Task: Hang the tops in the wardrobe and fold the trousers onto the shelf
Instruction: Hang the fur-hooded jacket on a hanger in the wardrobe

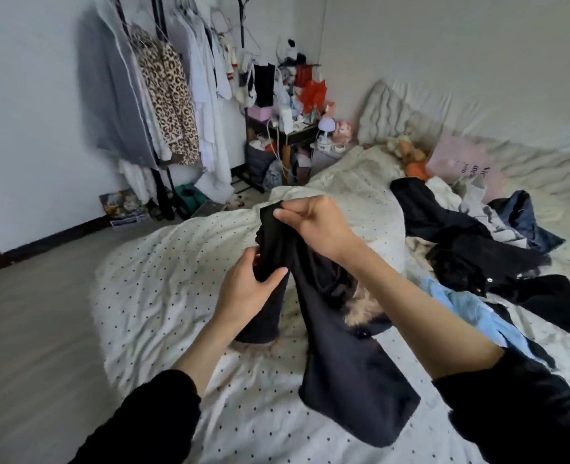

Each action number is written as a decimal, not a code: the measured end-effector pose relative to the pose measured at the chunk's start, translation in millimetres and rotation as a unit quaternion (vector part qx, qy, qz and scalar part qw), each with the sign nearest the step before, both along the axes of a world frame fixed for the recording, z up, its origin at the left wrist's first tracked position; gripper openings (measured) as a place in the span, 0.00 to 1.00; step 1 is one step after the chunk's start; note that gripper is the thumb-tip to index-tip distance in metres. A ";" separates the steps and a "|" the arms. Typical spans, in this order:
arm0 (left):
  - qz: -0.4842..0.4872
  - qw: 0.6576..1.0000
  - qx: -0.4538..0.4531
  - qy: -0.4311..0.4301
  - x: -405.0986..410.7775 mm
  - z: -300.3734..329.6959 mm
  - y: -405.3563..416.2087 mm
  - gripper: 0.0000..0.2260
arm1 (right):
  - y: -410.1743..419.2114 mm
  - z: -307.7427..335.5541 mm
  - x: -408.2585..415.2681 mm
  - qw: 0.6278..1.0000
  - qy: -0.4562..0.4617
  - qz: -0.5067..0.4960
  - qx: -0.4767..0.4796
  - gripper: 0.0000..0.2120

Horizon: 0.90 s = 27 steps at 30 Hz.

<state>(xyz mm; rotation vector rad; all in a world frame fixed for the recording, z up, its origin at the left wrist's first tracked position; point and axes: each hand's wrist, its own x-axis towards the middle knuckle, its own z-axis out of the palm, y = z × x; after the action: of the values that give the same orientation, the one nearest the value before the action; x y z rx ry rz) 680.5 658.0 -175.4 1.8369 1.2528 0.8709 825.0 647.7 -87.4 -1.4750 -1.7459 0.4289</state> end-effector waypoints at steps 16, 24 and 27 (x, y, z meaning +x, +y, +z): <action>0.339 0.939 -0.033 0.045 -324.8 -7.6 -117.0 0.02 | 8.6 10.1 -342.6 0.941 -0.022 0.335 -0.039 0.26; 0.515 0.852 -0.067 0.065 -427.1 -6.5 -240.5 0.08 | -62.4 -4.5 -491.5 0.847 -0.125 0.517 -0.020 0.16; 0.576 0.812 -0.070 0.058 -444.7 -10.7 -279.3 0.09 | -83.8 -14.3 -523.2 0.807 -0.123 0.576 -0.038 0.22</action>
<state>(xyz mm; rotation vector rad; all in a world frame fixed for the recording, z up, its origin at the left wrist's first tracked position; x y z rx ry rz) 235.8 378.6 -186.1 0.8563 2.4854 1.1996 301.9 563.8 -101.7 -0.3192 -2.7354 0.9365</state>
